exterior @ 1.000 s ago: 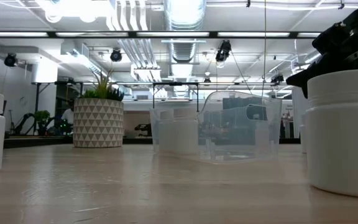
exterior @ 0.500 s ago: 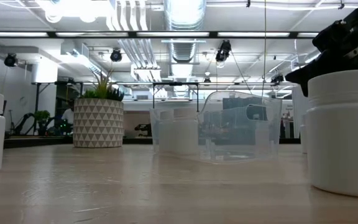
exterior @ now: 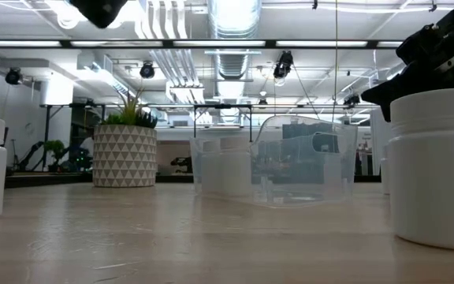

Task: Pick and place pill bottles into a basket
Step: Put the white medicine bottle in the transparent bin

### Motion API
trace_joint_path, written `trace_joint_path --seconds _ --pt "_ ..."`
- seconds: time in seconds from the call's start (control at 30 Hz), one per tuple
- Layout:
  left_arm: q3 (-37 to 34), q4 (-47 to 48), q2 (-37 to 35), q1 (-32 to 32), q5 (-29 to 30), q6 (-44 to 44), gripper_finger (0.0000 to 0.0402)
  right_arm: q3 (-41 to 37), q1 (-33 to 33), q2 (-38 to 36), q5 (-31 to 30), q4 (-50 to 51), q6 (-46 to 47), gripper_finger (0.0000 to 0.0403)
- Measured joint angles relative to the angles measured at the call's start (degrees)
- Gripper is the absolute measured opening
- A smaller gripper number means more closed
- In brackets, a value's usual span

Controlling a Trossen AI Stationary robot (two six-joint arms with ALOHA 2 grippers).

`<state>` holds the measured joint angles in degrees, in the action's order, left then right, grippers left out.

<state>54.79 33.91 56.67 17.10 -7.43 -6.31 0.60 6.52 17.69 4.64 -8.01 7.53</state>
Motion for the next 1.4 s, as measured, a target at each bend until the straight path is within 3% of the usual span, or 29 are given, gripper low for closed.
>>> trace_joint_path --seconds 0.27,0.6,0.9,1.17,1.4 --pt "-5.02 -2.03 0.23 0.24 -1.63 -2.4 0.0249 0.0 -0.02 0.0 -0.07 -0.02 0.0 0.0013" --pt "-5.56 -2.59 2.54 0.22 -1.6 -2.31 0.0249 0.0 0.0 0.02 -0.2 -0.02 1.09 0.0013" --pt "-5.58 -11.68 6.36 0.25 -1.74 -6.27 0.0249 0.0 -0.02 0.02 -0.28 -0.02 0.99 0.0013" --pt "-5.6 -11.46 7.24 -0.18 -7.58 8.28 0.0249 0.0 -0.02 0.02 -0.26 0.09 1.3 0.0013" --pt "-5.58 -4.11 -0.55 -0.76 -7.18 11.64 0.0249 0.0 -0.02 0.02 -0.25 0.09 2.84 0.0013"
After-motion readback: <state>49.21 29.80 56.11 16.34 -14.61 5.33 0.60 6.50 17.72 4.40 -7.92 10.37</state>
